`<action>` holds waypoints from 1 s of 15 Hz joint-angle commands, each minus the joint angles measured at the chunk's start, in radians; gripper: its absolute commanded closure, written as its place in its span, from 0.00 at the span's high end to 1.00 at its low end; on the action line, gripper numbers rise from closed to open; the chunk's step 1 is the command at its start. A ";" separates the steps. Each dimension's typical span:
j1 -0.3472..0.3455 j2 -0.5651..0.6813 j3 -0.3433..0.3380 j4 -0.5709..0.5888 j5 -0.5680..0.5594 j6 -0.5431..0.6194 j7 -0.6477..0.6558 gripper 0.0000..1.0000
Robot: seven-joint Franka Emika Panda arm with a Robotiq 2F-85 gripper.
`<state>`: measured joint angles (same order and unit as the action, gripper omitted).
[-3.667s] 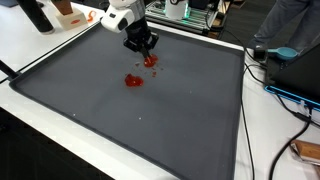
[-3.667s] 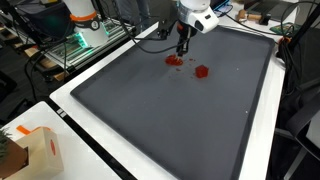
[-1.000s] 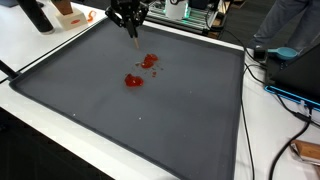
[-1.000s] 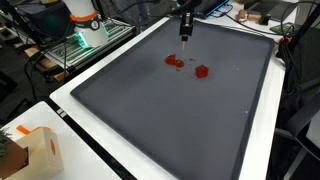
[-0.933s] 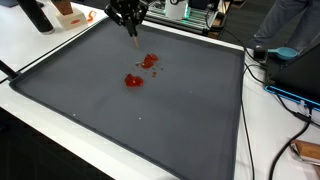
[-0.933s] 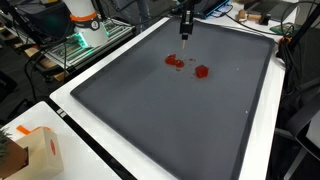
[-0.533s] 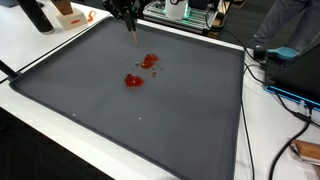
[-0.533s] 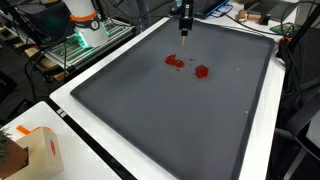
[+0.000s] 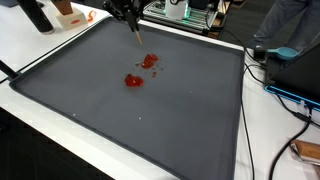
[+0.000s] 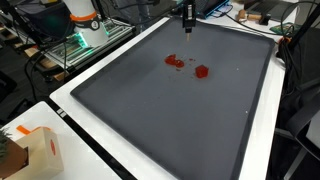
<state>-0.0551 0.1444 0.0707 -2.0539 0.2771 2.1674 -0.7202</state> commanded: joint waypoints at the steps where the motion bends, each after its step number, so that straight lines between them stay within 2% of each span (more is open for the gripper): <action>1: -0.041 0.032 0.003 -0.011 0.213 -0.016 -0.256 0.03; 3: -0.057 0.069 0.006 -0.003 0.318 -0.052 -0.379 0.03; 6: -0.064 0.121 0.003 0.003 0.392 -0.105 -0.466 0.03; 15: -0.056 0.257 0.021 0.019 0.478 -0.115 -0.497 0.03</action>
<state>-0.1058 0.3636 0.0825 -2.0483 0.7081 2.0560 -1.1845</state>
